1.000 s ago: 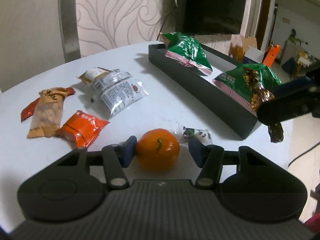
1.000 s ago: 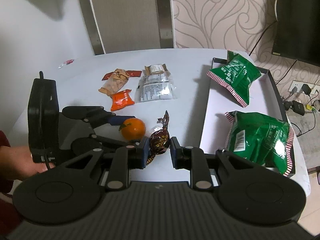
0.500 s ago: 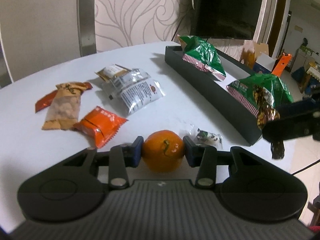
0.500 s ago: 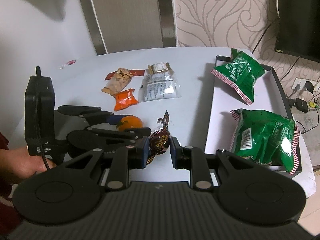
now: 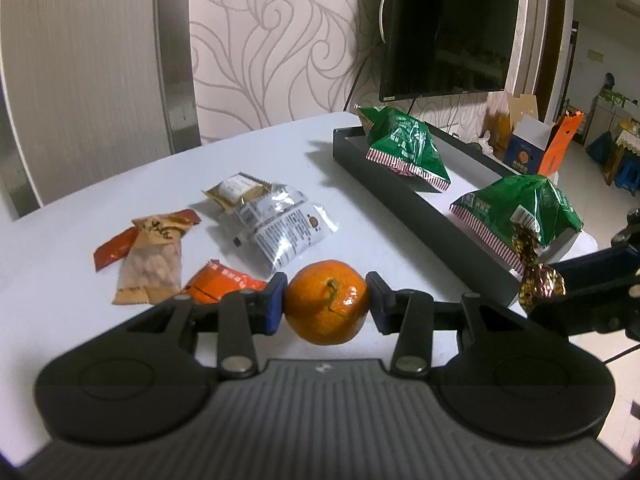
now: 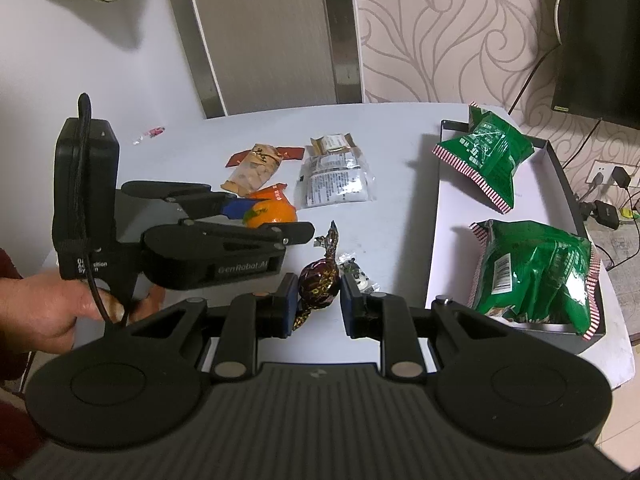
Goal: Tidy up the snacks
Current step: 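Grasp the orange with the left gripper while the right holds the candy, then carry the orange into the box tray and open the left gripper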
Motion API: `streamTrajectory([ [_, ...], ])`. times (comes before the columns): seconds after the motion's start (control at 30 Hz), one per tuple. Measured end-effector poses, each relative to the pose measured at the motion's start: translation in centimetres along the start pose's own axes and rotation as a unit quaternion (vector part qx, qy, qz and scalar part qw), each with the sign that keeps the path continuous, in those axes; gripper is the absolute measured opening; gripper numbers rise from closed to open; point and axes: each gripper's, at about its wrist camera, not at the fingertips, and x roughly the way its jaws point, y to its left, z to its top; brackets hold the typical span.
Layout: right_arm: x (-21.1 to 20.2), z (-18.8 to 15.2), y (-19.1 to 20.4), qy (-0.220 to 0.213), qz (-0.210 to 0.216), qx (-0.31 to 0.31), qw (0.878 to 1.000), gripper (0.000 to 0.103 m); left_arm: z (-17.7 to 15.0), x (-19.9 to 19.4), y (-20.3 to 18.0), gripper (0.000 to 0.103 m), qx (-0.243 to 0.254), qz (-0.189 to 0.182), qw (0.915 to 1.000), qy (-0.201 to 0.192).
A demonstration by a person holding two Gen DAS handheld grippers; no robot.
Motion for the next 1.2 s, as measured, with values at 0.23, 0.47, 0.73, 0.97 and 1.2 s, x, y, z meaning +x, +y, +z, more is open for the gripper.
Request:
streamTrajectory([
  [0.23, -0.7, -0.5, 0.1, -0.003, 0.0, 0.005, 1.0, 0.026, -0.2, -0.3, -0.3, 0.046, 0.01, 0.005, 0.9999, 0.004],
  [0.47, -0.6, -1.2, -0.3, 0.001, 0.002, 0.02, 1.0, 0.026, -0.7, -0.4, 0.2, 0.046, -0.009, 0.015, 0.9997, 0.015],
  [0.73, -1.1, -1.0, -1.4, -0.009, -0.005, 0.03, 0.999, 0.026, 1.1, -0.3, -0.4, 0.046, -0.011, 0.009, 0.9999, 0.0],
  [0.97, -2.0, -0.4, -3.3, -0.025, -0.022, 0.041, 0.999, 0.026, 4.1, 1.2, -2.7, 0.046, 0.011, -0.01, 0.9998, -0.015],
  [1.2, -2.8, 0.4, -5.8, -0.039, -0.042, 0.05, 0.997, 0.026, 7.2, 3.7, -5.3, 0.046, 0.028, -0.025, 0.9988, -0.032],
])
